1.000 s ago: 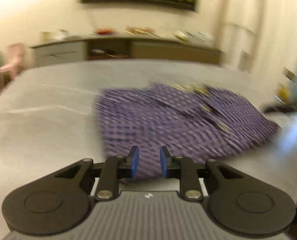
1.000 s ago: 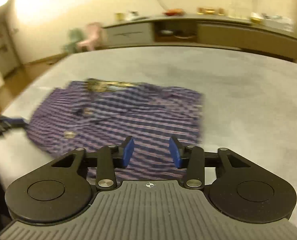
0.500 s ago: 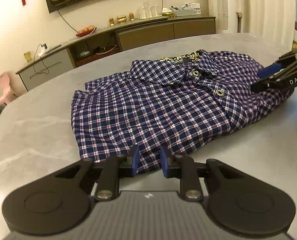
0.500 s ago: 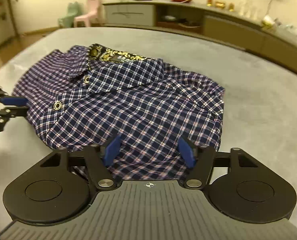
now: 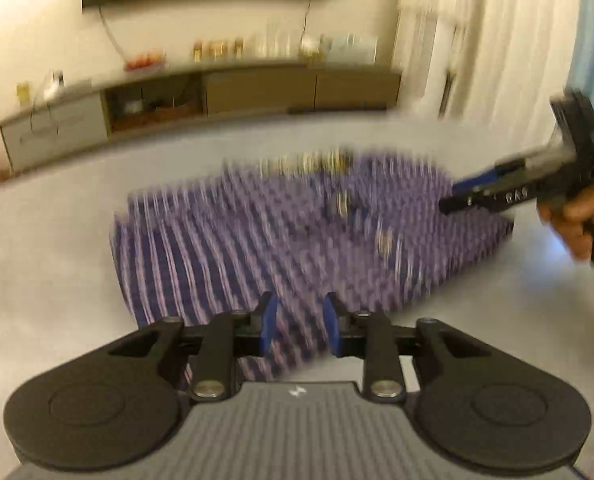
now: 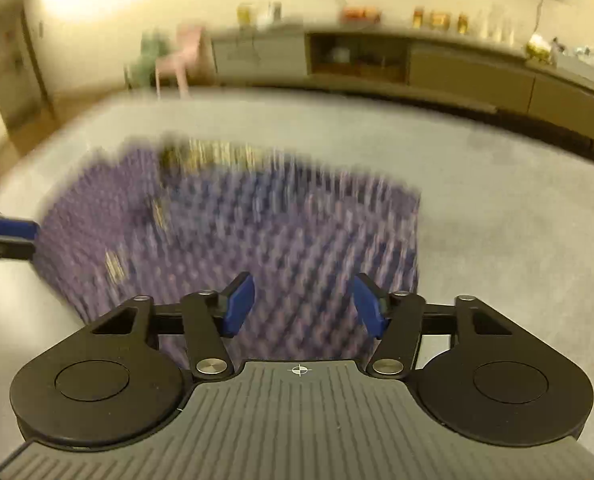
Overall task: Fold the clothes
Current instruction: 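Open both grippers and withdraw them from the folded shirt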
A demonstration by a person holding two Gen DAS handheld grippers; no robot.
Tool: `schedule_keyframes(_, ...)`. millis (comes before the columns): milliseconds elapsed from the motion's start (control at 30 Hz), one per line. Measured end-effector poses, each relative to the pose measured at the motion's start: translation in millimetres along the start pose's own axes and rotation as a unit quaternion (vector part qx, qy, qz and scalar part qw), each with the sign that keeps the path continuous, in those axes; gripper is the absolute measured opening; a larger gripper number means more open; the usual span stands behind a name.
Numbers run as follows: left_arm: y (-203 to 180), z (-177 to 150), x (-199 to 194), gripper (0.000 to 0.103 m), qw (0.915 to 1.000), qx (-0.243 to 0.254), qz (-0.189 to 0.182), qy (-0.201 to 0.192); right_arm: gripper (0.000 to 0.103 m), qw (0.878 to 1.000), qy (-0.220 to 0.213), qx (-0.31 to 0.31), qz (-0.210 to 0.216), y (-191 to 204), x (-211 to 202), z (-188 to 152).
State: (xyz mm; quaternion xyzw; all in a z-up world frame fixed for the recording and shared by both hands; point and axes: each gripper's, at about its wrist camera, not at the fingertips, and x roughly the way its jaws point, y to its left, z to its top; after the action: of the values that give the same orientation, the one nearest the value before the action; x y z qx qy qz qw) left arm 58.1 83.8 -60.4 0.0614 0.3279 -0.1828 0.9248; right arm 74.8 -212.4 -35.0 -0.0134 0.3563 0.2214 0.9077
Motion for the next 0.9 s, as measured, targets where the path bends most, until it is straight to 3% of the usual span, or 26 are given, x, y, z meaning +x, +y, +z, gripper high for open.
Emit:
schedule_keyframes(67,18.0,16.7,18.4,0.033,0.9996,-0.004,0.027,0.001,0.058,1.000,-0.024,0.015,-0.007,-1.6,2.1,10.8)
schedule_keyframes(167,53.7,23.8,62.1,0.031,0.9962,-0.029,0.078,0.025,0.056,0.999,0.006,0.004,-0.041,-4.7,34.2,11.3)
schedule_keyframes(233,74.8,15.8,84.1,0.031,0.9924,-0.051,0.101,0.048,0.055,0.997,0.043,0.005,-0.059,-9.8,59.2,3.6)
schedule_keyframes(267,81.8,9.9,86.2,0.031,0.9913,-0.066,0.103,0.049,0.056,0.997,0.042,0.005,-0.058,-10.8,58.6,3.1)
schedule_keyframes(400,80.8,4.9,62.7,0.030,0.9938,-0.084,0.067,0.032,0.053,0.997,0.039,0.003,-0.068,-8.0,33.9,10.4)
schedule_keyframes(533,67.5,2.3,38.1,0.031,0.9961,-0.082,0.022,0.025,0.055,0.998,0.043,0.003,-0.041,3.8,6.4,6.8)
schedule_keyframes(667,54.6,-16.9,53.3,0.032,0.9964,-0.061,0.028,0.052,0.057,0.996,0.073,0.033,-0.042,5.0,12.0,-21.9)
schedule_keyframes(767,52.2,-13.4,30.0,0.033,0.9944,-0.094,0.028,0.040,0.056,0.994,0.068,0.057,-0.066,5.7,-1.3,-18.5)
schedule_keyframes(833,48.4,-12.3,9.4,0.046,0.9931,-0.111,0.028,0.026,0.057,0.993,0.052,0.074,-0.078,12.2,-19.9,-18.0)
schedule_keyframes(900,36.7,-16.1,-8.9,0.086,0.9926,-0.115,0.038,0.012,0.065,0.994,0.028,0.071,-0.081,25.4,-44.0,-20.3)
